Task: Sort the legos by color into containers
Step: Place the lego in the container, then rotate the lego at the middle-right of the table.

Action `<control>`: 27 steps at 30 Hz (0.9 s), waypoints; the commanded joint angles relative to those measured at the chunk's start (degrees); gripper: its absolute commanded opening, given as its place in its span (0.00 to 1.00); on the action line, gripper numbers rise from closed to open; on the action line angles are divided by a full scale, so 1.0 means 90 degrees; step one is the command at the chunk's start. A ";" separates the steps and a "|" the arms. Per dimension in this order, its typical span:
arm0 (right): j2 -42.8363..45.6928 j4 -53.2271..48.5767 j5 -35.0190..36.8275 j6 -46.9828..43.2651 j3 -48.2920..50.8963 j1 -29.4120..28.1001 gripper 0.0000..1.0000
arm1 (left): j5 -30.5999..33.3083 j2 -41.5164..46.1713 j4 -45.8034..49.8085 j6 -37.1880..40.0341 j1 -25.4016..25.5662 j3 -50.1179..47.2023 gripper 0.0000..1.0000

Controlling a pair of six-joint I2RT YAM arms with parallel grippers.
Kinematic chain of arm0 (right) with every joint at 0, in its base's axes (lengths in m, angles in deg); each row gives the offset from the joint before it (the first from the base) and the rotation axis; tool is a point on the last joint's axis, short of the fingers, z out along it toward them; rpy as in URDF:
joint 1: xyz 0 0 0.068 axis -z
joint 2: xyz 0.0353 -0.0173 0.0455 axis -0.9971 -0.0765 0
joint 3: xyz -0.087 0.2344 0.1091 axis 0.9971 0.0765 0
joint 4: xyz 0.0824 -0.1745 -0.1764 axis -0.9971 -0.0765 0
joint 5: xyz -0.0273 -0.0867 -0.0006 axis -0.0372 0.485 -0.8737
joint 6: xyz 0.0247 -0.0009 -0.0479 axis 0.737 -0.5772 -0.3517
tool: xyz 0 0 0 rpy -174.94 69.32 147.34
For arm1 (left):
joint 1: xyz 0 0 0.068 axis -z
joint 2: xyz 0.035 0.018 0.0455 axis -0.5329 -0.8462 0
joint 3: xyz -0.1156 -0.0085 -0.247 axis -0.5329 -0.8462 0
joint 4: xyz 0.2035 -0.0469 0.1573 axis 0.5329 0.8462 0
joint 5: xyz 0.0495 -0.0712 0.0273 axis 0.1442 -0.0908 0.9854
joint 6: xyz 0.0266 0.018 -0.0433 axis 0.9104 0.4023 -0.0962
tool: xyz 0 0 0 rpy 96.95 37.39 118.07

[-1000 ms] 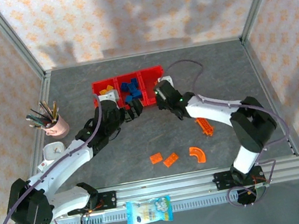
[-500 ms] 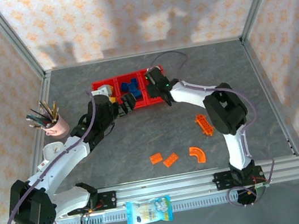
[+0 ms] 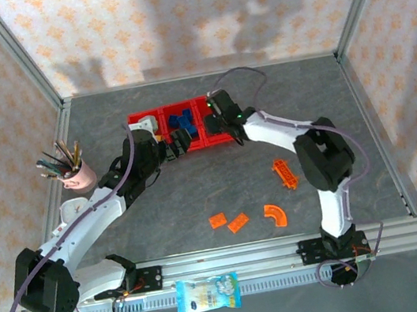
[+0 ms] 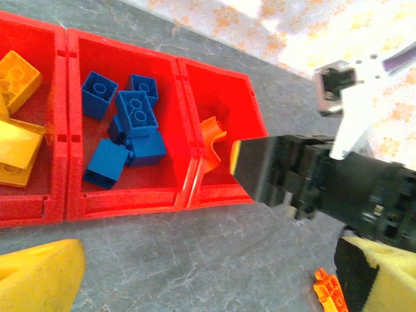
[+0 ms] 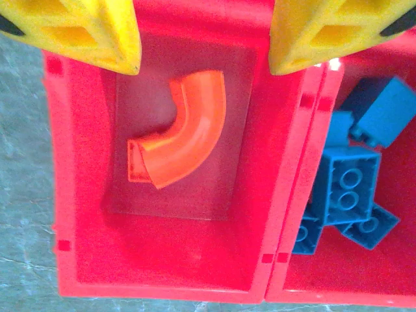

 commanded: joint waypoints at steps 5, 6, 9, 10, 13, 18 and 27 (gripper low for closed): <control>0.1498 0.0158 0.0172 0.0506 0.1425 0.0023 0.57 | -0.0450 0.0139 -0.0201 0.0071 0.0051 -0.0231 0.99; 0.1684 0.0155 0.0205 0.0562 0.1631 0.0027 0.57 | -0.0448 0.0139 -0.0211 -0.0065 0.0109 -0.0262 0.99; 0.2284 0.0134 0.0394 0.0793 0.2269 0.0047 0.60 | -0.0344 0.0135 -0.0278 -0.0137 0.0406 -0.0344 0.99; 0.2477 0.0093 0.0445 0.0880 0.2450 0.0071 0.60 | -0.0307 0.0125 -0.0332 -0.0161 0.0510 -0.0374 0.99; 0.2993 -0.0033 0.0577 0.1109 0.2974 0.0141 0.63 | -0.0201 0.0082 -0.0533 -0.0341 0.0792 -0.0482 0.99; 0.3656 -0.0396 0.0734 0.1525 0.3662 0.0423 0.69 | -0.0119 -0.0032 -0.1109 -0.0791 0.1239 -0.0786 0.99; 0.4239 -0.0566 0.0477 0.2090 0.4710 0.1150 0.80 | 0.0105 -0.0388 -0.1587 -0.1291 0.1782 -0.0971 0.99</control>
